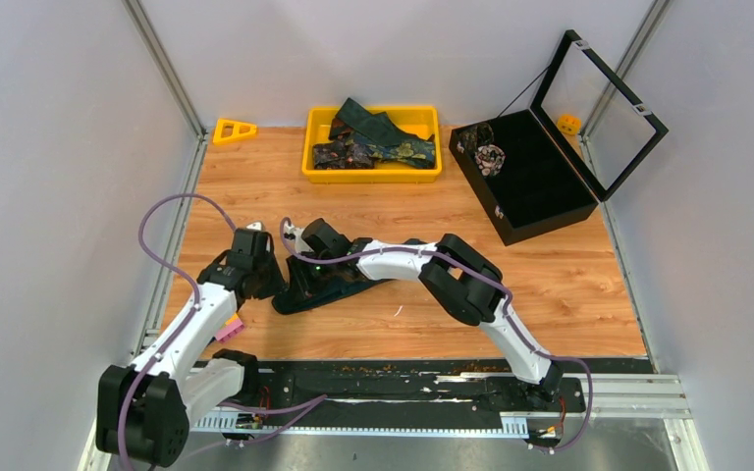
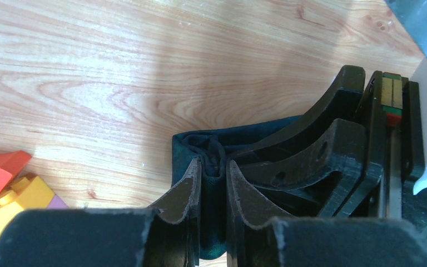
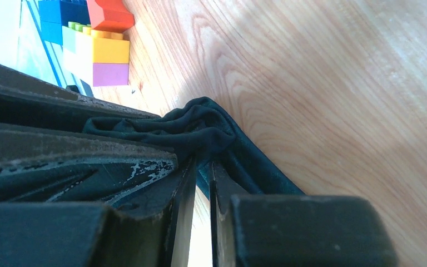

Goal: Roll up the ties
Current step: Roll the tie at the center of the board.

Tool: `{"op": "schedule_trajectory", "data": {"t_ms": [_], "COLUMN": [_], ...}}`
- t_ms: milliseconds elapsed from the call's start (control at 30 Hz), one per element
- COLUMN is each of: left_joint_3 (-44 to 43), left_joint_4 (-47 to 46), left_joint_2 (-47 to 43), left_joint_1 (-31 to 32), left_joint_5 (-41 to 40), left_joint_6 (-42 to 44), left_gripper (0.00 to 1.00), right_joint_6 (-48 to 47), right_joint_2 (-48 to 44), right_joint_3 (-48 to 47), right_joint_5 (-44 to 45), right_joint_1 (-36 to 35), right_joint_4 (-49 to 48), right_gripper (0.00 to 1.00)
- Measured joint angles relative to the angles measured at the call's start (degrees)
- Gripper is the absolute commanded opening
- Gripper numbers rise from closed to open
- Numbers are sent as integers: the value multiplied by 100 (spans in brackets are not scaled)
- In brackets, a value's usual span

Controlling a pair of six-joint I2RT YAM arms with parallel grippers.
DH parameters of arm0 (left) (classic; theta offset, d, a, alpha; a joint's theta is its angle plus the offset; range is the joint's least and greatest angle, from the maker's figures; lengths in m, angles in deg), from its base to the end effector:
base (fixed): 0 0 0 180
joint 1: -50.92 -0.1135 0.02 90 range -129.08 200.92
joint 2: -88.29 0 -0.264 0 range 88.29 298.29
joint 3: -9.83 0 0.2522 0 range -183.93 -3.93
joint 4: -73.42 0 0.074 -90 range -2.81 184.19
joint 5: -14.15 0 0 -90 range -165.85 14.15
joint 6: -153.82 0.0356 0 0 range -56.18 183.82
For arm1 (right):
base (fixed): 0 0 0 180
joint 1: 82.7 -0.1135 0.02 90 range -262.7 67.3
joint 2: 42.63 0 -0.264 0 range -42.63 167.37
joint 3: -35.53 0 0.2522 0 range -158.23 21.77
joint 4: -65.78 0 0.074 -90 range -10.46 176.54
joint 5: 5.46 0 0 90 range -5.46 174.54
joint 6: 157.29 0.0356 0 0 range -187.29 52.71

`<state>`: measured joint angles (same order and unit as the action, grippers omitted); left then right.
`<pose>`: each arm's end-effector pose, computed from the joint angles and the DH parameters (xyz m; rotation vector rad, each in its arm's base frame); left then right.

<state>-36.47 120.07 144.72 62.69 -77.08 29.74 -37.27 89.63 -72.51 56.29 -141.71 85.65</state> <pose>0.1787 -0.0364 0.1974 -0.5084 2.5354 -0.2749 0.2447 0.4401 0.1321 -0.9266 2.4678 1.2487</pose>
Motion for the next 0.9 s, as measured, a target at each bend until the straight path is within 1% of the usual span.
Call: {"op": "schedule_trajectory", "data": {"t_ms": [300, 633, 800, 900], "left_joint_3": [-205, -313, -317, -317], "left_joint_4": [133, 57, -46, -129], "left_joint_2": [323, 807, 942, 1036], "left_joint_1": [411, 927, 1104, 1178], "left_joint_5": [-566, -1172, -1329, -1364], "left_joint_6": [15, -46, -125, -177], "left_gripper": [0, 0, 0, 0], "right_joint_6": [203, 374, 400, 396], "right_joint_2": [90, 37, -61, -146], "right_joint_3": [31, 385, 505, 522], "right_joint_5": [-168, -275, -223, -114], "right_joint_1": [17, 79, 96, 107], "right_joint_4": [-214, -739, -721, -540], "right_gripper": [16, 15, 16, 16]}}
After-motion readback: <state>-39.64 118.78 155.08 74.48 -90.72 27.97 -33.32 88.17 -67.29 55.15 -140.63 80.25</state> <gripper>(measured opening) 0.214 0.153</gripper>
